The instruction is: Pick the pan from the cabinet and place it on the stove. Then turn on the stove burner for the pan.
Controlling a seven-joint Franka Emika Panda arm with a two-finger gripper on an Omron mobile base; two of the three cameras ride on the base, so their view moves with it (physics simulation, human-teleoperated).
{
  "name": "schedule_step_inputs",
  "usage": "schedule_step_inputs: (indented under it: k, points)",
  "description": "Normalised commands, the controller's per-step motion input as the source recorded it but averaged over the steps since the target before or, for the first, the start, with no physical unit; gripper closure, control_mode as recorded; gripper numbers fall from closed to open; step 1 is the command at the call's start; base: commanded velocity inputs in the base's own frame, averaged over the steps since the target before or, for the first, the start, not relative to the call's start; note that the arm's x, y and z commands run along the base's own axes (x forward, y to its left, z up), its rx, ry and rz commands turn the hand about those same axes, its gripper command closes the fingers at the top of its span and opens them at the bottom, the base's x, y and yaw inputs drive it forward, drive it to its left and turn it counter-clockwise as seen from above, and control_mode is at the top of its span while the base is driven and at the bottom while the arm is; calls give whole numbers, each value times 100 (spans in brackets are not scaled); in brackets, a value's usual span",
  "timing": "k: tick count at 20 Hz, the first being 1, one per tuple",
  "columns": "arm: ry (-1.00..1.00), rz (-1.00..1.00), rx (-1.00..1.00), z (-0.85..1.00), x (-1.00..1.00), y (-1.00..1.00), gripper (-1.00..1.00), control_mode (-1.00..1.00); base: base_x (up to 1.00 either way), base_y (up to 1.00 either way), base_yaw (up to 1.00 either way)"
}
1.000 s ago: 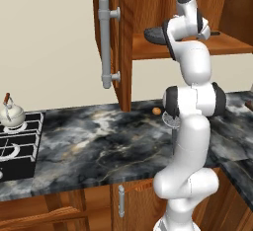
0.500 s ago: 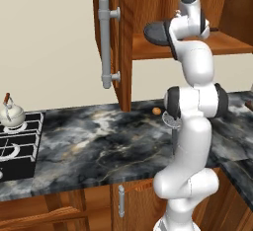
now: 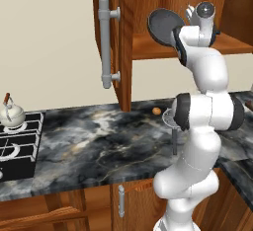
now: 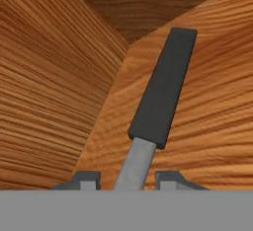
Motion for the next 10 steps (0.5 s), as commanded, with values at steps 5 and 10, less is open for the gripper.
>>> schedule_step_inputs:
  k: [5,10]
  points:
    - [-34,-7,16,7,-46,0,100,-100,0,0,0]
    - [-15,-11,2,29,-60,0,100,-100,0,0,0]
